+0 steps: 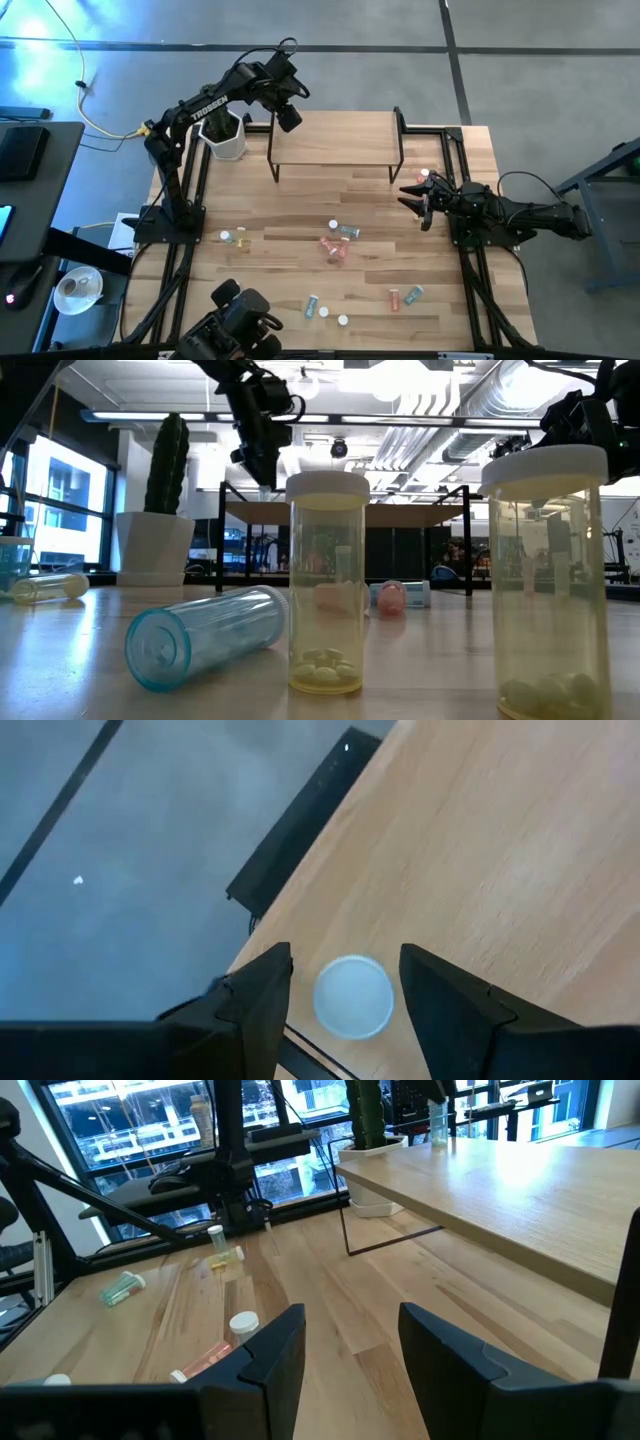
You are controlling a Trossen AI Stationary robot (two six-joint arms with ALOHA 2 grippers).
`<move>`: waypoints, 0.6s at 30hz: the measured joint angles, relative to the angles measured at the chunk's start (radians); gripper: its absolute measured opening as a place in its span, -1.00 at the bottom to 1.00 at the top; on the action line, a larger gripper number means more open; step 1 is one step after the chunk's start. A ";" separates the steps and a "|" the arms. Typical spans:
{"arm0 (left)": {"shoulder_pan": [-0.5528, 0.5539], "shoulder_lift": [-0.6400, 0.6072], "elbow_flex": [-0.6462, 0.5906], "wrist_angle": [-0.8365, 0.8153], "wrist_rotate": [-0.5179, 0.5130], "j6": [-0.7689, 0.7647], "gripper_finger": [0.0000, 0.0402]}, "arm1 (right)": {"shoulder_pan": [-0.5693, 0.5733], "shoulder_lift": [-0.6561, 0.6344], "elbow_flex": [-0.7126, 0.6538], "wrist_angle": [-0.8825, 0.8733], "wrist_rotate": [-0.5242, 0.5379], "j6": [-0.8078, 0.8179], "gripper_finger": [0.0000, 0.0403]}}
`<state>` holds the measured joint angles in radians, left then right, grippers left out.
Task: Pick and place medicine bottles onto shelf by color
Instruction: Put the blue pill bottle on the shelf
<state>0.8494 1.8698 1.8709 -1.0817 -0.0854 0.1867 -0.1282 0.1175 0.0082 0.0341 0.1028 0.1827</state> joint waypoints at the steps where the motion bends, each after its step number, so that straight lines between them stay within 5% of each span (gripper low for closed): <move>1: 0.000 -0.001 0.009 0.000 0.006 0.000 -0.10 | 0.000 0.000 0.000 0.000 0.000 0.000 -0.24; 11: -0.001 -0.018 0.123 -0.114 0.078 0.036 -0.10 | 0.000 0.000 0.000 0.000 0.000 0.000 -0.24; 18: -0.001 -0.081 0.111 -0.104 0.284 0.061 -0.11 | 0.000 0.000 0.000 0.000 -0.001 0.104 -0.24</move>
<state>0.8482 1.7892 1.9823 -1.1859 0.1984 0.2474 -0.1284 0.1177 0.0080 0.0339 0.1017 0.2869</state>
